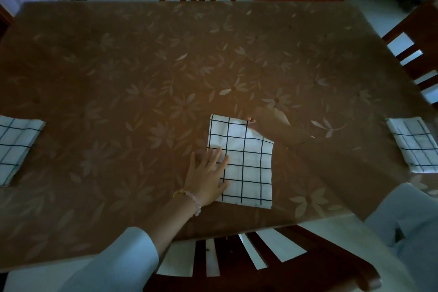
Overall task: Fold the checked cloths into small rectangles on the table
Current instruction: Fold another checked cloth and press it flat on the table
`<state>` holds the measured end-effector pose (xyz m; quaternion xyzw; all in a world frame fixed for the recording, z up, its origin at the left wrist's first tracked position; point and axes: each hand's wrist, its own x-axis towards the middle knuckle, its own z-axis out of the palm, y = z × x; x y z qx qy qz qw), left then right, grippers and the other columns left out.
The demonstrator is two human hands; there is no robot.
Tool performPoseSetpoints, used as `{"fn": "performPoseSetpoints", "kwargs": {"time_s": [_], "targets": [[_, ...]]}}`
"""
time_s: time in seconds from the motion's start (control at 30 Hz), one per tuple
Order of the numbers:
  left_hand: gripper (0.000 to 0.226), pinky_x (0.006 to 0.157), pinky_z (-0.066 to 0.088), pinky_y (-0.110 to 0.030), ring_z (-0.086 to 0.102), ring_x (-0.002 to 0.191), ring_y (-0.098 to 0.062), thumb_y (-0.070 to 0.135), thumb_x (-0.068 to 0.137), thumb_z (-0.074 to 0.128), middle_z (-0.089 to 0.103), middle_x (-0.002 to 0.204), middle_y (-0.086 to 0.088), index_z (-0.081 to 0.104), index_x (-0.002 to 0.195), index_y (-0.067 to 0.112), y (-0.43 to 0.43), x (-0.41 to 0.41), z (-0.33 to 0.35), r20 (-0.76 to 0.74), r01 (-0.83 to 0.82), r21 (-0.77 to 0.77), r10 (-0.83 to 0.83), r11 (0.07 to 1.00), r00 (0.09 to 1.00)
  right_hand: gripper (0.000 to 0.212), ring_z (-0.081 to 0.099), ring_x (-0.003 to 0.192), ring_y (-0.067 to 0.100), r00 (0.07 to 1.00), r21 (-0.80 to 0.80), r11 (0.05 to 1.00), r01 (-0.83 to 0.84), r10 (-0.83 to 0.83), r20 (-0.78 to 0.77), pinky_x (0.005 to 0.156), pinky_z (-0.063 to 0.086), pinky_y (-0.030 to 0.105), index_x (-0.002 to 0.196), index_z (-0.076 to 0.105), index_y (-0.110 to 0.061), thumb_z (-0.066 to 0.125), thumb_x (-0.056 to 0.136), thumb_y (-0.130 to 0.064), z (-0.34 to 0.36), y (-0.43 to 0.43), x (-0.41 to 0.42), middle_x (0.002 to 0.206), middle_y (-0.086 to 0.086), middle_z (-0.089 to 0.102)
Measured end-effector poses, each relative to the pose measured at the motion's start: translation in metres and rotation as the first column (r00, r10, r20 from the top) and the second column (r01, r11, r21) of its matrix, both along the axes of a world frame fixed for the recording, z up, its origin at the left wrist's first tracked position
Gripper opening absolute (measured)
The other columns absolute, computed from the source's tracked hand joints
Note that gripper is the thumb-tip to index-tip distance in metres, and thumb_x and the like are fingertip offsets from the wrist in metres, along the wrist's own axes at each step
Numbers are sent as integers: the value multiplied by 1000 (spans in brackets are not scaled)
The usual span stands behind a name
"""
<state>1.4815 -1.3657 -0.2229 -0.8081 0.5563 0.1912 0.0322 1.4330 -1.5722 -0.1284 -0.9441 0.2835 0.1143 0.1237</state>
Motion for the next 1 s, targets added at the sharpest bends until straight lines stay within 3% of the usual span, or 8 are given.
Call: {"fn": "performPoseSetpoints", "kwargs": {"time_s": [0.13, 0.23, 0.3, 0.43, 0.57, 0.67, 0.77, 1.0], "targets": [[62, 114, 0, -55, -1, 146, -22, 52, 96, 33, -2, 158, -2, 16, 149, 25, 4, 0, 0, 0, 2, -85, -2, 996, 1000, 23, 63, 97, 29, 998, -10, 999, 45, -44, 44, 79, 48, 36, 113, 66, -24, 56, 93, -31, 15, 22, -16, 107, 7, 67], [42, 107, 28, -52, 43, 131, -25, 32, 85, 60, 48, 139, -6, 56, 125, 18, 16, 2, 3, 52, 62, -269, -49, 961, 997, 21, 63, 94, 27, 997, 7, 1000, 1, -1, 80, 72, 43, 31, 112, 65, -26, 53, 95, -28, 20, 38, -33, 107, 3, 65], [31, 96, 43, -44, 58, 110, -23, 22, 76, 70, 61, 118, -3, 67, 107, 17, 27, 6, 5, 64, 75, -369, -56, 927, 996, 22, 63, 94, 26, 996, -3, 1000, -13, 13, 91, 71, 41, 28, 113, 65, -27, 51, 96, -29, 20, 45, -43, 108, 1, 65], [20, 74, 48, -29, 62, 88, -18, 10, 78, 66, 63, 99, 1, 67, 97, 16, 46, 17, 18, -28, 3, -433, -17, 902, 999, 22, 64, 90, 20, 985, -4, 998, -58, 58, 160, 71, 48, 28, 109, 67, -28, 52, 94, -24, 5, 55, -63, 111, -8, 66], [25, 52, 47, -24, 56, 65, -15, 12, 79, 66, 60, 94, -2, 58, 103, 14, 61, 27, 44, -41, -148, -520, 149, 841, 988, 17, 64, 77, 20, 914, -52, 980, -191, 197, 354, 53, 49, 23, 86, 72, -19, 71, 75, -6, -12, 69, -82, 92, -4, 65], [39, 73, 53, -33, 58, 92, -24, 19, 75, 69, 58, 109, -9, 56, 110, 9, 60, 25, 54, 139, -2, -633, 116, 774, 983, 20, 63, 77, 19, 925, -36, 966, -256, 256, 282, 54, 53, 29, 92, 69, -21, 68, 77, -7, -23, 75, -90, 92, -2, 63], [49, 93, 46, -39, 52, 111, -26, 19, 75, 68, 55, 123, -9, 52, 120, 12, 49, 18, 57, 217, 160, -586, -36, 795, 975, 24, 64, 75, 19, 903, -79, 943, -323, 332, 272, 50, 52, 29, 88, 69, -21, 74, 70, -7, -33, 79, -95, 86, -2, 64], [22, 83, 35, -29, 59, 79, -22, 3, 63, 78, 63, 82, -1, 68, 80, 12, 33, 4, 39, 239, 314, -524, -217, 792, 946, 26, 61, 65, 15, 889, -104, 906, -411, 424, 174, 43, 39, 22, 79, 66, -23, 80, 59, -11, -42, 82, -109, 75, -5, 61]]}}
